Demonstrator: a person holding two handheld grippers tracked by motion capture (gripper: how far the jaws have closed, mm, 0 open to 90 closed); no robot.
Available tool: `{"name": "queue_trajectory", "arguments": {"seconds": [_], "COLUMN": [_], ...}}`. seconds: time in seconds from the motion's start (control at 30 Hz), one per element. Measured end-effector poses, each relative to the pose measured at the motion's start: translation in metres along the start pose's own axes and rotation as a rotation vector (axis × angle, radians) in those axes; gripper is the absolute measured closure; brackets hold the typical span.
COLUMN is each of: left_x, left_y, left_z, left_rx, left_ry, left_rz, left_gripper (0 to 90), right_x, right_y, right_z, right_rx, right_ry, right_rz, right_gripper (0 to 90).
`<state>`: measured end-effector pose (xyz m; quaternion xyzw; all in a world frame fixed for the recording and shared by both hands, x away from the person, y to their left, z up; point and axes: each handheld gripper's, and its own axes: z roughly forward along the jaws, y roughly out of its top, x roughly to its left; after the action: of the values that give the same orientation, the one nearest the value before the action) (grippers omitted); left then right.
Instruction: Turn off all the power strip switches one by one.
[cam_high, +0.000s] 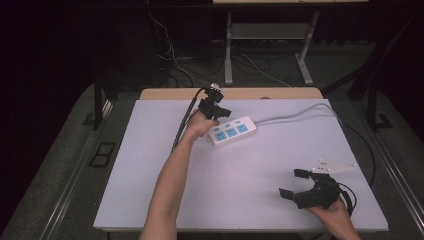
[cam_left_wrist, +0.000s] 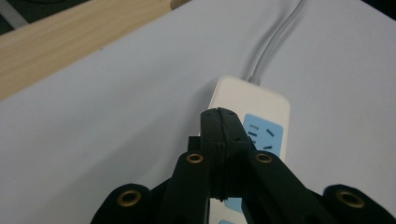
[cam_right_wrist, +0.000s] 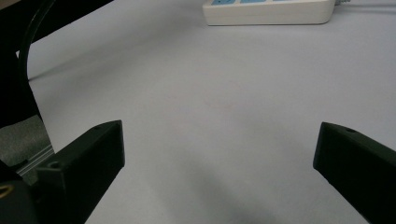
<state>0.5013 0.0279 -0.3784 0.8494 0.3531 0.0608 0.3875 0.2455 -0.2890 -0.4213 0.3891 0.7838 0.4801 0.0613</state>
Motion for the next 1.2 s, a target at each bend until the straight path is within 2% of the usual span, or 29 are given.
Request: {"name": "queue_trajectory", "arguments": {"seconds": [0.2,0.37,0.97,1.2], "left_x": [-0.005,-0.009,-0.013,-0.014], "left_y": [0.011,0.016,0.008,0.004], "left_z": [0.002,0.011,0.045,0.052], "left_rx": [-0.002,0.007,0.053,0.093], "left_ry": [0.005,-0.003,0.000,0.012], "left_rz": [0.022,0.028,0.015,0.036], "left_gripper": [89.3,89.2,89.2,89.2], "right_x": [0.000,-0.001,0.000,0.000], "right_y": [0.000,0.000,0.000,0.001], "right_z": [-0.001,-0.002,-0.002,-0.002], "right_rx": [-0.004,-0.007,-0.008,-0.009], "right_ry": [0.000,0.001,0.003,0.004], "right_rz": [-0.001,-0.002,-0.004,-0.004], "right_gripper": [1.8,1.8,1.8,1.8]}}
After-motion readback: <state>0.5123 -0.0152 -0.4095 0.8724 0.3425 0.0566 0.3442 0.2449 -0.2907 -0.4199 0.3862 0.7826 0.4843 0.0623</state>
